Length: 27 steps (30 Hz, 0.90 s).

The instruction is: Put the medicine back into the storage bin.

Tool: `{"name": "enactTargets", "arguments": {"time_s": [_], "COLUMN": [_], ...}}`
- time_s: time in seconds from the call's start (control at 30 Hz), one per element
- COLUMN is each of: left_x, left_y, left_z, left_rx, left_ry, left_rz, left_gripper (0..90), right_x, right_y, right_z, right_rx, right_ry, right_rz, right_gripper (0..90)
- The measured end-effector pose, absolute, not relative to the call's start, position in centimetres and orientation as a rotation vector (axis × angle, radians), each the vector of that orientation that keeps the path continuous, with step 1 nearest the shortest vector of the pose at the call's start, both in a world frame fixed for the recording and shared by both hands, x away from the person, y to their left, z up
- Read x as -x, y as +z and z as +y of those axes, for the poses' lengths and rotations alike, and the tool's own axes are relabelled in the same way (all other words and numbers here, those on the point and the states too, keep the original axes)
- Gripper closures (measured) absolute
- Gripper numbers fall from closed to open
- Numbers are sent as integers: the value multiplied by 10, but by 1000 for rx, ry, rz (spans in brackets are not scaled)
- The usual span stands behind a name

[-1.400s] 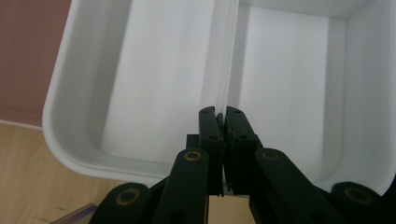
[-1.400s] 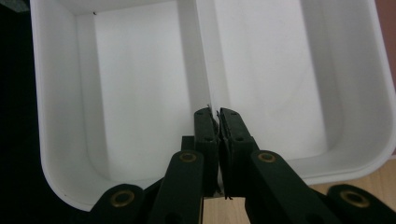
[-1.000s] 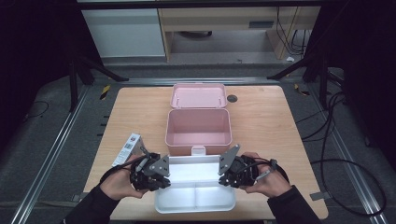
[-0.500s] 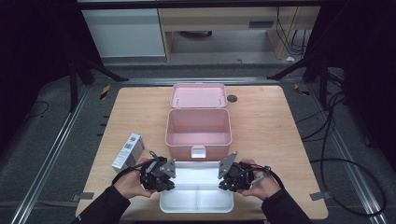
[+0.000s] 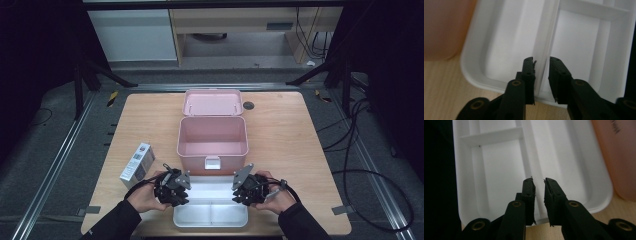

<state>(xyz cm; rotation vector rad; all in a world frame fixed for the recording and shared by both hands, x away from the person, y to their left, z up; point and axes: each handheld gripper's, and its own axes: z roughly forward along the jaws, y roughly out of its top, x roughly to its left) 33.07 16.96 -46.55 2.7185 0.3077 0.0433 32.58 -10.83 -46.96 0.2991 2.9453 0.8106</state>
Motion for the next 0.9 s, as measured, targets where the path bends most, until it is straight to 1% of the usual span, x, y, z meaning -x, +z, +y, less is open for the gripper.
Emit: {"name": "enactTargets", "arguments": {"time_s": [0.07,0.2,0.27,0.33,0.5,0.6,0.67,0.77,0.83,0.9], "left_x": [-329,-327,-328,-331,-338,-344,-348,-354,-355,-355], "left_y": [-456,-438,-430,-424,-413,-406,-400,-394,-393,-393], "left_z": [174,186,194,204,225,236,244,260,267,275], "left_rx": [-2676,-2581,-2531,-2489,-2397,-2352,-2317,-2251,-2220,-2198], "left_ry": [81,163,189,215,271,323,349,407,439,453], "left_rz": [343,450,522,596,756,850,899,998,1042,1079], "left_gripper": [671,522,470,450,380,347,343,321,308,302], "right_x": [-326,-330,-331,-332,-336,-340,-343,-349,-352,-355], "right_y": [-463,-451,-447,-444,-435,-428,-423,-419,-420,-423], "right_z": [-113,-130,-140,-147,-165,-175,-181,-188,-192,-195], "right_rx": [-339,-499,-597,-666,-792,-843,-877,-940,-985,-1025], "right_ry": [864,988,1027,1038,1093,1125,1139,1148,1164,1166], "right_rz": [2902,2781,2709,2664,2540,2452,2394,2336,2300,2264], "right_gripper": [711,690,673,655,566,479,468,426,396,387]}}
